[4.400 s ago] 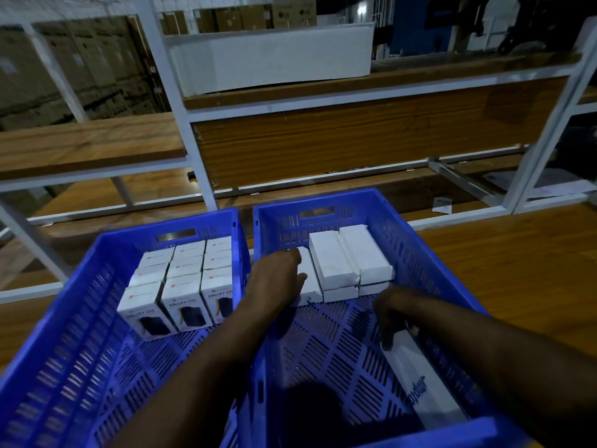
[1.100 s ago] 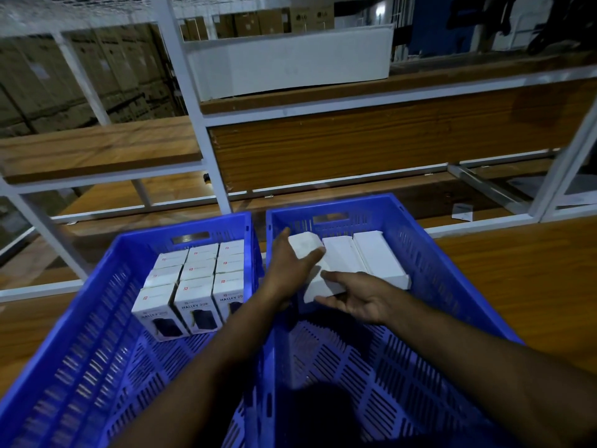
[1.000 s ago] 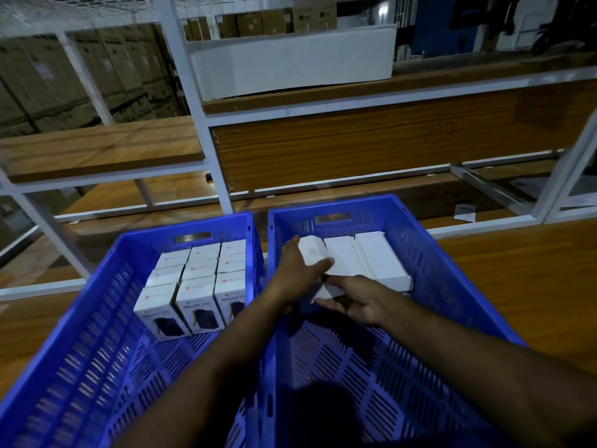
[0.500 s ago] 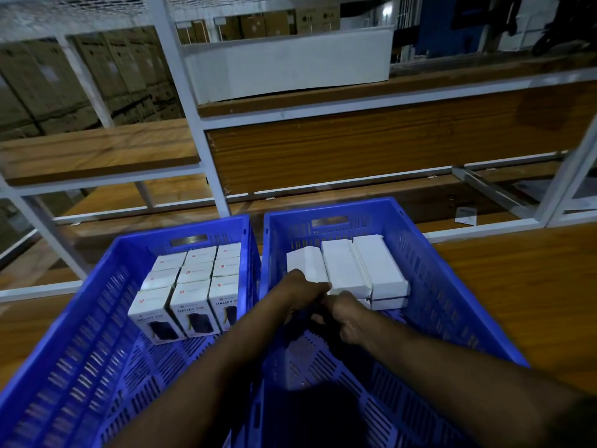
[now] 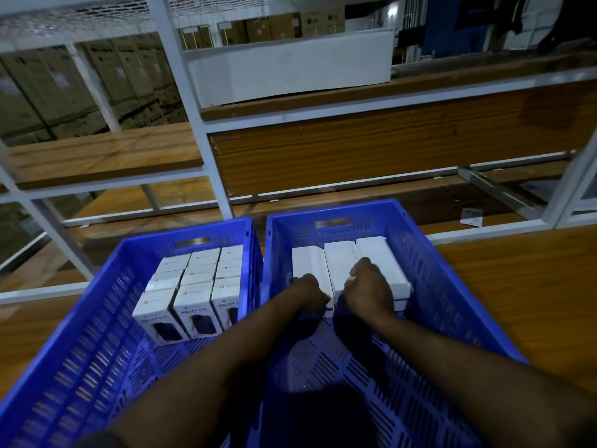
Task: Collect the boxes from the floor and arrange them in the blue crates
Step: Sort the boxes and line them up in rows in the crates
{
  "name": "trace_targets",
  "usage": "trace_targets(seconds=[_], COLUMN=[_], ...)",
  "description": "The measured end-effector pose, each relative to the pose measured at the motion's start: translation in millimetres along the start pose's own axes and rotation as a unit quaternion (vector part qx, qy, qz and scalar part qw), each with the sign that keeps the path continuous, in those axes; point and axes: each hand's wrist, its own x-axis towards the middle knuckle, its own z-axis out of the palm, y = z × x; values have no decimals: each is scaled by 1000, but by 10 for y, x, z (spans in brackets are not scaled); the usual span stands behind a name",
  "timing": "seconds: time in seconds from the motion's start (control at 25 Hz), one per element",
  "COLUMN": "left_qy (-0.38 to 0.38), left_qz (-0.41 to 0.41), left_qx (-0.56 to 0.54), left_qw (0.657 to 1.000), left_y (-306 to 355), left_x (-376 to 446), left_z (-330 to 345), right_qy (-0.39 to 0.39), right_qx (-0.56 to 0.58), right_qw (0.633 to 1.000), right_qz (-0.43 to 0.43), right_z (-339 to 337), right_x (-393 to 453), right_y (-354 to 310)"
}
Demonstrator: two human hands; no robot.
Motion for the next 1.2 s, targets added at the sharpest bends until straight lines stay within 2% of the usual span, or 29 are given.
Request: trace_targets(seconds=[0.08, 0.12, 0.2, 0.32, 0.44, 0.52, 0.72, 0.84, 1.2], left_qy=[2, 6, 24, 43, 41, 46, 91, 84, 76], left_qz=[-17, -15, 15, 32, -6, -21, 5, 20, 9], left_qx=[74, 99, 118, 128, 82, 57, 101, 150, 193], left_qw=[997, 995, 993, 990, 996, 997, 991, 985, 978], left_y=[8, 23, 80, 176, 219, 244, 219, 194, 202], left_x=[70, 99, 118, 135, 215, 254, 282, 273, 292], left_z=[76, 106, 135, 154, 256, 355, 504, 551, 638], right_qy=[77, 90, 64, -3, -39, -36, -27, -21, -19], right_qx=[-120, -170, -210, -197, -197, -216, -238, -241, -249], right_qw=[988, 979, 974, 979, 977, 973, 966, 964, 961], right_qz=[-56, -65, -59, -51, -67, -76, -96, -106, -116], right_z=[-71, -77, -49, 49, 83, 104, 113, 103, 101], right_x=[96, 146, 208, 225, 234, 243, 282, 299, 282], right_y=[164, 270, 463, 652, 725, 761, 777, 790, 783])
